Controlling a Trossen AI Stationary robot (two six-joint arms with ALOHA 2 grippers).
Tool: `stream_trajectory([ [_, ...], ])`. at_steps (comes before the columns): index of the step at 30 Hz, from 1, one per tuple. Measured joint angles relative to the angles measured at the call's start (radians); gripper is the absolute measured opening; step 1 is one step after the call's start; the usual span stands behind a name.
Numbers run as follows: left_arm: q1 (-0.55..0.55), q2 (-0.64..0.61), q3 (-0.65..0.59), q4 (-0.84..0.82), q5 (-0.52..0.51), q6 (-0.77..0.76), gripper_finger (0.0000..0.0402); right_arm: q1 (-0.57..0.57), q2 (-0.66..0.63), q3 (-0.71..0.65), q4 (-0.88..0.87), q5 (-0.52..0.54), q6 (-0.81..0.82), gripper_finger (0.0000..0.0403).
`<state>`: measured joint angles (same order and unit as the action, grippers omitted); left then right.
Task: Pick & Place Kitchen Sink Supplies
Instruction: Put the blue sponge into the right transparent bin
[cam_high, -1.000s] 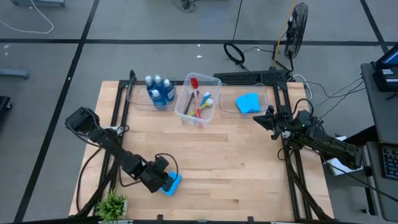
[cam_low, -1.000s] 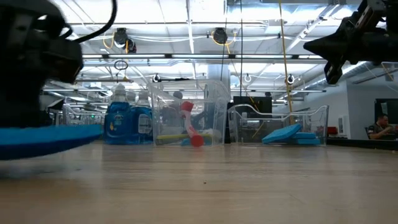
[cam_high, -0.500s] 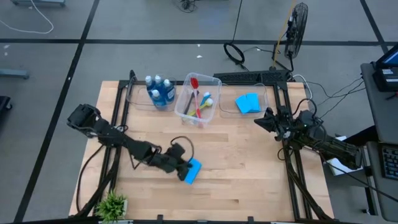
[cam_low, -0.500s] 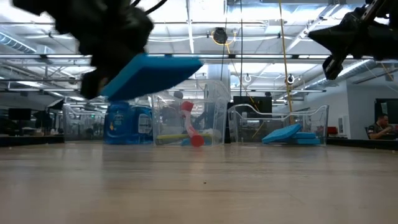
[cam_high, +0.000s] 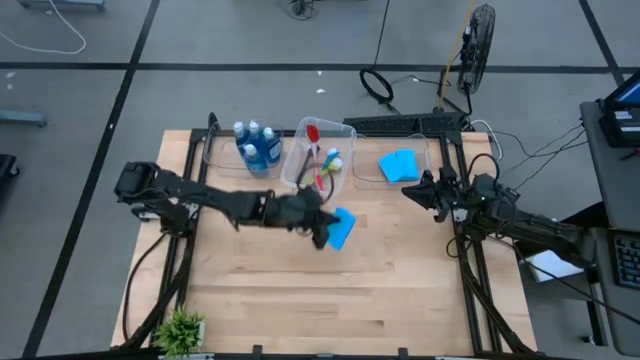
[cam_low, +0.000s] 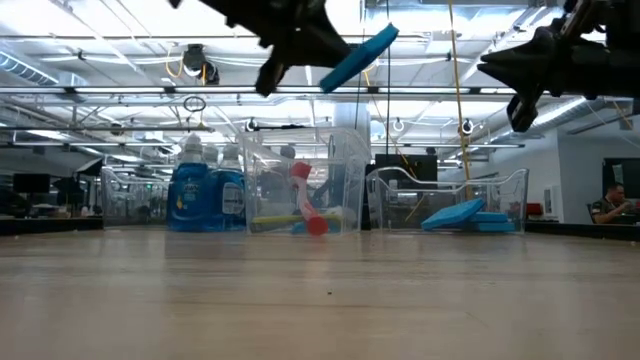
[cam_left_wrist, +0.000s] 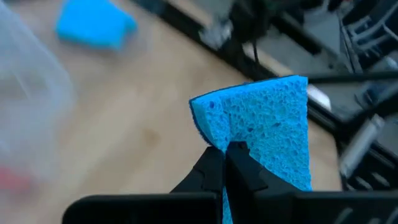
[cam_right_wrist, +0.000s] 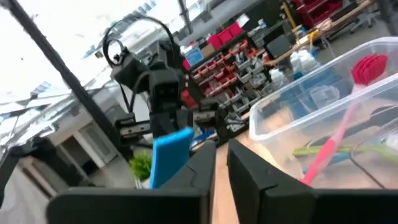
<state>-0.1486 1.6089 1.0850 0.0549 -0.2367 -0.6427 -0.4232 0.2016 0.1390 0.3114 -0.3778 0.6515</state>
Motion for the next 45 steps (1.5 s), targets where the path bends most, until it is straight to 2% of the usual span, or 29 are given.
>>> stream_trajectory([
  [7,0.143,0.01,0.1,0.0,0.016,0.174,0.0,0.0,0.181,0.0,0.253,0.018,0.043,0.0085],
  [14,0.239,0.01,0.148,0.025,0.018,0.275,0.0,0.0,0.338,0.0,0.436,0.096,0.044,0.0144],
  [19,0.272,0.01,0.15,0.116,0.019,0.304,0.0,0.0,0.45,0.064,0.483,0.094,0.025,0.0173],
  [25,0.294,0.01,0.15,0.164,-0.027,0.336,0.0,0.0,0.579,0.208,0.459,0.09,-0.106,0.0183],
  [38,0.297,0.01,0.15,0.185,-0.165,0.429,0.0,0.032,0.811,0.41,0.44,0.093,-0.223,0.0186],
  [45,0.298,0.01,0.15,0.184,-0.189,0.437,0.0,0.042,0.903,0.481,0.42,0.169,-0.275,0.0187],
])
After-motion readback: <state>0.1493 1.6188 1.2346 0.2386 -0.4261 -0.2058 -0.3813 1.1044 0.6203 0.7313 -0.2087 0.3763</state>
